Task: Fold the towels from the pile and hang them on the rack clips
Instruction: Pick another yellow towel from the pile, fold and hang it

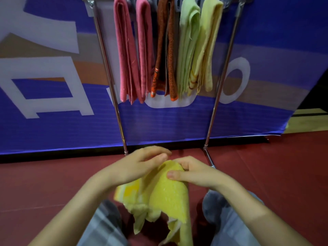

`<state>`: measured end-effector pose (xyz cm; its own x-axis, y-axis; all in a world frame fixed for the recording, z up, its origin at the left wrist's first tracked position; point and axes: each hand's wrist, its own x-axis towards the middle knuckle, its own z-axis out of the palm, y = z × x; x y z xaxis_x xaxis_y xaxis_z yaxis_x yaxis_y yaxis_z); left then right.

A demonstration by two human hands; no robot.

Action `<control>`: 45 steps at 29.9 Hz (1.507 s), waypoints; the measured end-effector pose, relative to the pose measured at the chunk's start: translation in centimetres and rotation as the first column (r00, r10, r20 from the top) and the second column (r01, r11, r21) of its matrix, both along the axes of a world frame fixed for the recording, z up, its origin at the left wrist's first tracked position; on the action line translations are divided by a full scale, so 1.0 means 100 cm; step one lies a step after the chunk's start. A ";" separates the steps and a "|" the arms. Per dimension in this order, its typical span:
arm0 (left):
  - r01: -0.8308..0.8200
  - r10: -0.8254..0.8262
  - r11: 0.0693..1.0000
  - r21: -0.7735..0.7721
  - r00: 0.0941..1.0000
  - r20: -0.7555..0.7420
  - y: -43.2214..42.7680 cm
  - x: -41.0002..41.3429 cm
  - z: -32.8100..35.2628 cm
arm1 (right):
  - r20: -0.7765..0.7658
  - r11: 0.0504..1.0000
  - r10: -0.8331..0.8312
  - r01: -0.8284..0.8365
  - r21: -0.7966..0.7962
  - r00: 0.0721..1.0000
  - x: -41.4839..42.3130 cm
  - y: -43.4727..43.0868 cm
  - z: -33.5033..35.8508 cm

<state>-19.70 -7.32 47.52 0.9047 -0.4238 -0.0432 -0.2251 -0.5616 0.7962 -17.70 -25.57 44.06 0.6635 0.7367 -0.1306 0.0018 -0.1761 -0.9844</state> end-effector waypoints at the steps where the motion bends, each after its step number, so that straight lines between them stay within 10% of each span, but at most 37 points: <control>1: 0.039 -0.041 0.995 -0.093 0.999 -0.021 -0.006 0.000 -0.001 | 0.006 1.000 0.017 -0.017 -0.014 1.000 0.000 0.001 0.005; 18: -0.209 0.237 0.820 -0.533 0.971 -0.016 -0.007 0.003 0.019 | -0.223 1.000 -0.027 0.027 -0.004 0.974 -0.001 -0.028 -0.024; 27: -0.372 0.355 0.876 -0.309 0.928 -0.111 0.043 0.018 -0.015 | -0.449 0.902 -0.301 0.405 0.153 0.841 0.002 -0.032 -0.018; 34: -0.226 0.094 0.903 -0.366 0.934 -0.346 -0.020 0.013 -0.032 | -0.385 0.910 -0.210 0.324 0.259 0.898 0.013 -0.013 0.017; 45: -0.026 -0.027 0.853 -0.521 0.995 -0.094 -0.042 0.016 0.000 | -0.302 0.981 -0.065 0.117 0.157 0.951 0.010 -0.035 0.019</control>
<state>-18.11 -11.51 47.50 0.9073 -0.4088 0.0988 -0.1342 -0.0588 0.9892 -16.68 -29.11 45.95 0.6797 0.7035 -0.2075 -0.3008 0.0093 -0.9537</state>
